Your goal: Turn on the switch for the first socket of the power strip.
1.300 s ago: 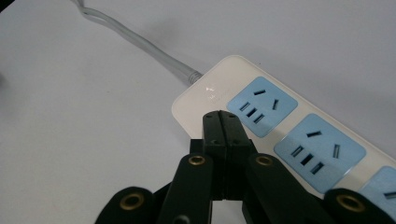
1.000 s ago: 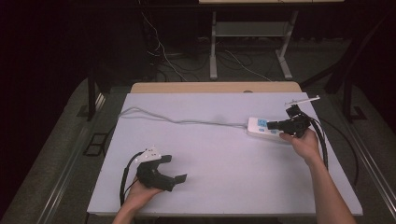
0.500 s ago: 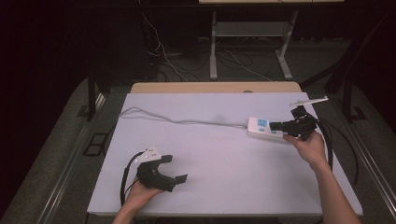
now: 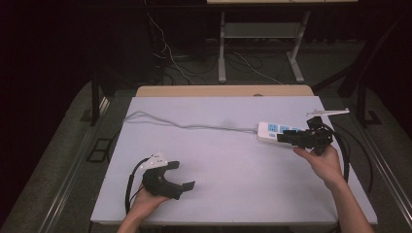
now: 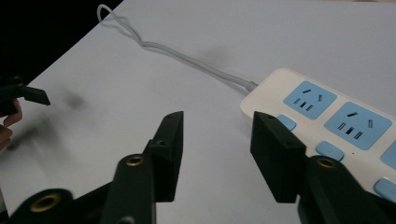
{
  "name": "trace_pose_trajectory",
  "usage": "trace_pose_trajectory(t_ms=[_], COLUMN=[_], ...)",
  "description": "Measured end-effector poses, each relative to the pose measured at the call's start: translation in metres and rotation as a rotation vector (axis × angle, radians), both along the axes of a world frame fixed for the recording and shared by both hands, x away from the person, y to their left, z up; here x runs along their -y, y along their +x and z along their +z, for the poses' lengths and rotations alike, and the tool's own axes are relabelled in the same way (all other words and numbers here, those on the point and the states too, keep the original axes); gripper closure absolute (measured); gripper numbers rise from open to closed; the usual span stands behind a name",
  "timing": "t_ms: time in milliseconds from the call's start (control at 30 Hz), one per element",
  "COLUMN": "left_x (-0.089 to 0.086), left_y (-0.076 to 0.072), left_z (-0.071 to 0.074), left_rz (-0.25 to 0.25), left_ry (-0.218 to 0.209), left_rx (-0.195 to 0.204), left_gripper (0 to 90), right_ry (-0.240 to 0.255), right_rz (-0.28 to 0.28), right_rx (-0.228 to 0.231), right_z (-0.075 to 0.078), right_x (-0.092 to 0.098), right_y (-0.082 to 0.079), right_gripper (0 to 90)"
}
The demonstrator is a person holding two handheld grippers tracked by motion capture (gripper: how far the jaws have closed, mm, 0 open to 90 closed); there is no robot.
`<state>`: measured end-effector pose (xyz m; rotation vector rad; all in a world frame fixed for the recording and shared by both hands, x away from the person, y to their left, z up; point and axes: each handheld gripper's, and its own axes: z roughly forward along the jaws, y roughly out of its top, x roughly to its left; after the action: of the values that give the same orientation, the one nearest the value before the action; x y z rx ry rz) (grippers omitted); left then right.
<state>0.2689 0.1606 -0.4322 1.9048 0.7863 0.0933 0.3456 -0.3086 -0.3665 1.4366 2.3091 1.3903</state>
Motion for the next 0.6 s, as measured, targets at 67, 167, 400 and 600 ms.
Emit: trace_pose_trajectory(t_ms=[67,167,400,600], left_x=[0.0,0.0,0.0,0.001], left_y=[0.0,0.0,0.0,0.0], left_z=[0.0,0.0,0.0,0.0], left_rz=[0.0,0.001,0.0,-0.001], left_ry=[-0.001,-0.001,-0.001,-0.012], left_rx=[-0.001,0.0,0.0,-0.003], left_gripper=[0.0,0.0,0.0,0.0], right_ry=[0.002,0.009,0.014,0.038], right_rz=[-0.001,0.002,0.006,0.04], right_rx=[0.011,0.022,0.025,0.037], right_z=[0.001,0.001,-0.001,-0.004], right_x=[-0.002,-0.003,-0.007,-0.009], right_y=[-0.005,-0.009,-0.026,-0.039], right_gripper=[47.1,43.4,17.0,1.2])
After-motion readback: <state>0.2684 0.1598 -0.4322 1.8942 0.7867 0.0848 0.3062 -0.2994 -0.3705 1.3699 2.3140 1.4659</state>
